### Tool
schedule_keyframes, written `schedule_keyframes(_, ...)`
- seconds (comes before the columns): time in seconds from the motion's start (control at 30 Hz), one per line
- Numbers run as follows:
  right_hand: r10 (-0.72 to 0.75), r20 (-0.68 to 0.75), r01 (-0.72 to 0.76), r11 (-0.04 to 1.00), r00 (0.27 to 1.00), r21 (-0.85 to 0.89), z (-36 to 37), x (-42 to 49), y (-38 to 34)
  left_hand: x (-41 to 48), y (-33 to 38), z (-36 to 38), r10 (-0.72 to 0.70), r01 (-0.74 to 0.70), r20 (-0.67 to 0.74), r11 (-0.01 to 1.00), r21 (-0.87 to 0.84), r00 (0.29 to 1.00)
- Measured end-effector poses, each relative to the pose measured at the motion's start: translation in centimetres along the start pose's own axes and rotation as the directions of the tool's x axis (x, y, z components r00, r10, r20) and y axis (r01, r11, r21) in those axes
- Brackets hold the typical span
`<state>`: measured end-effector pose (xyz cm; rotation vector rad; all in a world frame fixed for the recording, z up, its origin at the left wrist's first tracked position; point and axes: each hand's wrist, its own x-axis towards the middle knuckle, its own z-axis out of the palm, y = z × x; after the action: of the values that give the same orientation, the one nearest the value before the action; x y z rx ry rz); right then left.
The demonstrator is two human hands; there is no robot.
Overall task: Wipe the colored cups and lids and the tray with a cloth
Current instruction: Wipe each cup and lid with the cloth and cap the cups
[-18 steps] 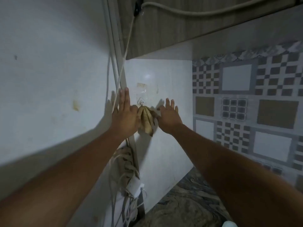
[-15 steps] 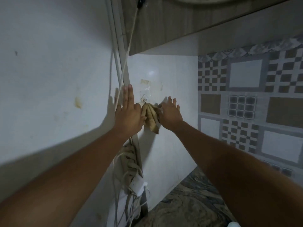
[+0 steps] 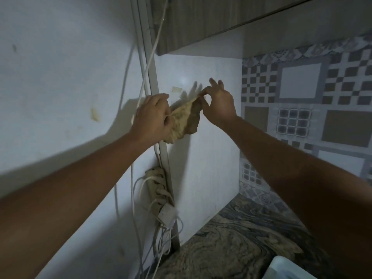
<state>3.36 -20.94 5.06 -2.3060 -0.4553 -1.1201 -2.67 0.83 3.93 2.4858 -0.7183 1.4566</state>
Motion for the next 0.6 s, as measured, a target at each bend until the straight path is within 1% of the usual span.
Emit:
schedule_keyframes(0.07,-0.004,-0.005,0.004,0.999,1.0,0.033,-1.7,-0.5,-0.4,0.0,1.3,-0.7,-0.049,0.068,0.082,0.967,-0.246,0.995)
schedule_keyframes(0.1,-0.01,-0.015,0.011,0.999,1.0,0.045,-2.5,-0.8,-0.4,0.1,2.0,-0.9,-0.068,0.11,0.143,0.944,-0.312,0.987)
schedule_keyframes(0.17,-0.016,-0.014,0.017,0.998,1.0,0.062,-3.9,-1.6,-0.4,0.2,3.6,-1.3,-0.086,0.191,0.278,0.907,-0.376,0.957)
schedule_keyframes(0.27,0.019,0.048,-0.022,0.998,0.999,0.058,-5.8,-3.3,0.3,0.4,6.2,-1.1,-0.136,0.364,0.464,0.816,-0.448,0.875)
schedule_keyframes(0.3,0.026,0.06,-0.029,0.998,0.998,0.052,-6.4,-3.9,0.6,0.5,7.0,-1.0,-0.149,0.418,0.514,0.783,-0.46,0.844)
schedule_keyframes(0.37,0.068,0.087,-0.072,0.997,0.994,0.041,-7.8,-5.5,1.7,0.5,8.9,-0.6,-0.124,0.476,0.584,0.723,-0.5,0.802)
schedule_keyframes(0.4,0.121,0.119,-0.127,0.991,0.985,0.045,-8.5,-6.4,2.5,0.3,9.8,-0.2,-0.1,0.492,0.606,0.693,-0.527,0.789)
schedule_keyframes(0.47,0.286,0.195,-0.299,0.953,0.938,0.04,-10.0,-8.9,4.2,-0.3,11.9,1.0,-0.072,0.545,0.641,0.605,-0.581,0.764)
schedule_keyframes(0.53,0.452,0.316,-0.504,0.858,0.834,0.103,-11.4,-12.6,5.8,-1.4,14.1,2.6,-0.07,0.627,0.69,0.492,-0.604,0.721)
schedule_keyframes(0.57,0.482,0.391,-0.577,0.798,0.784,0.175,-12.0,-14.7,6.4,-2.1,15.2,3.2,-0.075,0.67,0.717,0.433,-0.603,0.693)
schedule_keyframes(0.6,0.474,0.463,-0.621,0.746,0.749,0.24,-12.5,-16.5,6.6,-2.8,15.9,3.8,-0.077,0.709,0.743,0.377,-0.596,0.665)
